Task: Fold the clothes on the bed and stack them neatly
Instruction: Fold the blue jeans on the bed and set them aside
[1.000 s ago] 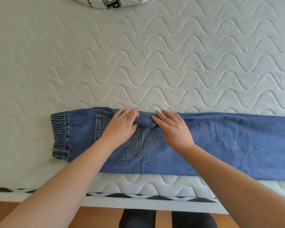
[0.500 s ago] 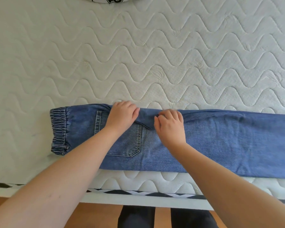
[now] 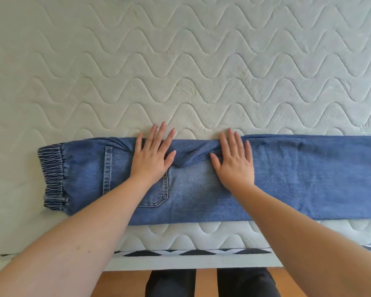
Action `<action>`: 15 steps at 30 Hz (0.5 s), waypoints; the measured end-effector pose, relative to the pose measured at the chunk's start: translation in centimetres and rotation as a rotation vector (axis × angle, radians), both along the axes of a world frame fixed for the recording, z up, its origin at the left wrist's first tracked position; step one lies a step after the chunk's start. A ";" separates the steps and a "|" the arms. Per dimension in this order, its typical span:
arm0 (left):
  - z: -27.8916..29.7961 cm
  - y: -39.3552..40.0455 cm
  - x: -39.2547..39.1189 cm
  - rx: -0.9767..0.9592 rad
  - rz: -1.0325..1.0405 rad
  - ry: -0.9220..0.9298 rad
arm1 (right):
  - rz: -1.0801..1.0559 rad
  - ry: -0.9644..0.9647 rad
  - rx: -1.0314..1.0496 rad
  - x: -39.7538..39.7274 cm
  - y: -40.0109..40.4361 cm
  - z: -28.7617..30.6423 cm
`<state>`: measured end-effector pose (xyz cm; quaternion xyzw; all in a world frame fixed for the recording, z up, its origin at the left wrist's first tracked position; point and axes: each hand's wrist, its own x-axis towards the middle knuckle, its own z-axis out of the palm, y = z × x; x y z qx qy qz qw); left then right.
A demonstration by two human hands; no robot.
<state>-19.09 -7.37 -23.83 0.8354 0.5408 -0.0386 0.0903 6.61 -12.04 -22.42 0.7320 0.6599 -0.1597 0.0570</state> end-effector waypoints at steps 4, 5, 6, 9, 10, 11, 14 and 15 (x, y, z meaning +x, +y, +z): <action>0.7 0.0 0.5 -0.038 0.015 0.048 | -0.030 -0.057 -0.058 4.6 -1.7 0.4; 1.0 0.0 0.6 -0.044 -0.001 0.059 | -0.012 -0.055 -0.067 5.1 -1.8 0.5; 1.3 0.1 0.8 -0.048 -0.029 0.066 | -0.001 -0.041 -0.070 5.3 -1.8 0.7; 2.6 -0.1 2.4 -0.055 -0.143 0.035 | -0.010 0.027 -0.042 5.6 -1.5 1.3; 3.2 -0.3 3.5 -0.053 -0.173 0.004 | -0.030 0.057 -0.018 5.8 -1.6 1.6; 3.8 -0.4 4.7 -0.050 -0.193 -0.034 | -0.059 0.089 0.006 6.2 -1.8 2.0; 5.1 -0.9 9.2 -0.054 -0.226 -0.146 | -0.173 0.160 0.071 8.6 -3.0 3.0; 5.4 -1.1 10.9 -0.063 -0.236 -0.169 | -0.209 0.173 0.091 9.7 -3.5 3.3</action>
